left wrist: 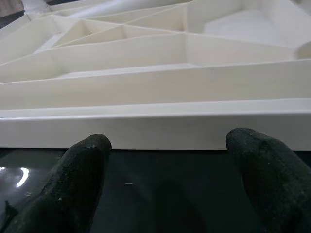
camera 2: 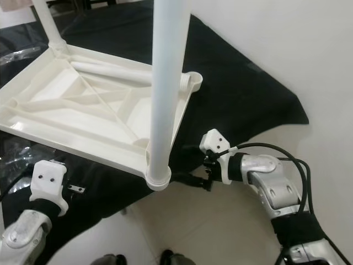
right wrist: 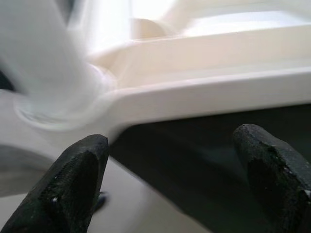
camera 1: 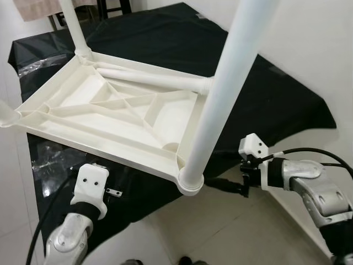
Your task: Building children table
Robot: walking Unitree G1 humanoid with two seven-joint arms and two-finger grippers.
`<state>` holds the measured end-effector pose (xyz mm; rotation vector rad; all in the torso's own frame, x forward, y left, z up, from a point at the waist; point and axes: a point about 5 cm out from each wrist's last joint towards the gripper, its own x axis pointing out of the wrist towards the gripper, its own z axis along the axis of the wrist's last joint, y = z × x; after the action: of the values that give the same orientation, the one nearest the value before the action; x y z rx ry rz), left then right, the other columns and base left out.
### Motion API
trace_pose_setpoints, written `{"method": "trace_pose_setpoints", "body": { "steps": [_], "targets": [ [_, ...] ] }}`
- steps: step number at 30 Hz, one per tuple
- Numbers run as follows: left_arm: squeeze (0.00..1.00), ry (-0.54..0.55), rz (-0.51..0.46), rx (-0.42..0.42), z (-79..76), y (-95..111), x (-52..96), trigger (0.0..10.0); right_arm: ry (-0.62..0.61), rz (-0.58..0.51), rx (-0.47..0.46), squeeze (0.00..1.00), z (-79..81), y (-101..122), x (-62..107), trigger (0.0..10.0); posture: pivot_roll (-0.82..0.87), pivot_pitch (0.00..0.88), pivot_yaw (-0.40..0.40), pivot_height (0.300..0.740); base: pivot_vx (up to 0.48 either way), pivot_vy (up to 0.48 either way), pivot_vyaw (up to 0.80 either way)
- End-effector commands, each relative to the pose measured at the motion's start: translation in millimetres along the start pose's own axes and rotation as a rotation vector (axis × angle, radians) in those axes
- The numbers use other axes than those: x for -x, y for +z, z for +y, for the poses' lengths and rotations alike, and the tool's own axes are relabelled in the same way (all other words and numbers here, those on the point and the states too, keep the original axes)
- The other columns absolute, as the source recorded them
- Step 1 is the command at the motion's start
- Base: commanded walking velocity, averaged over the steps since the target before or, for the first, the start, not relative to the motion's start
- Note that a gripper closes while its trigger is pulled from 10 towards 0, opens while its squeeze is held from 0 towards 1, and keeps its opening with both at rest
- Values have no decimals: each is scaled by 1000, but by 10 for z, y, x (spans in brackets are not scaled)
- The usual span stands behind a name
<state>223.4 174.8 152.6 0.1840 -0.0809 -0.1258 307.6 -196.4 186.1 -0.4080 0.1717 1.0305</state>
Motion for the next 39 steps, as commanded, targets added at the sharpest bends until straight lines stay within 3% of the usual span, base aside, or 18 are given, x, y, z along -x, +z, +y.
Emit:
{"method": "trace_pose_setpoints", "body": {
  "steps": [1,8,12,13,17,20,23,27,39],
  "targets": [
    [0,-25,20,29,-70,-34,35,10000,-29,32,15,0,-17,-64,46,10000,104,238,-75,740,0,-472,0],
    [0,-36,29,22,-118,-52,30,10000,75,66,85,0,27,-17,47,10000,107,239,-74,740,0,-446,800],
    [0,-31,26,31,-131,-55,33,10000,90,77,113,0,28,0,27,10000,107,239,-76,740,0,0,800],
    [0,-33,29,29,-142,-57,37,10000,73,74,165,0,10,35,-39,10000,105,240,-78,740,0,0,800],
    [0,-34,30,25,-150,-59,38,10000,32,90,222,0,-21,35,-106,10000,103,240,-76,740,0,0,800],
    [0,-35,30,21,-154,-60,36,10000,-6,98,245,0,-44,28,-144,10000,103,240,-75,740,0,0,800],
    [0,-41,27,7,-170,-61,24,10000,-130,100,282,0,-128,47,-215,10000,99,238,-69,740,0,0,800],
    [0,-55,20,-6,-198,-55,5,10000,-167,82,301,0,-134,103,-278,10000,93,237,-66,740,0,0,800],
    [0,-65,5,-37,-241,-39,-48,10000,-17,64,410,0,149,200,-634,10000,93,232,-66,740,0,0,733]
  ]
}}
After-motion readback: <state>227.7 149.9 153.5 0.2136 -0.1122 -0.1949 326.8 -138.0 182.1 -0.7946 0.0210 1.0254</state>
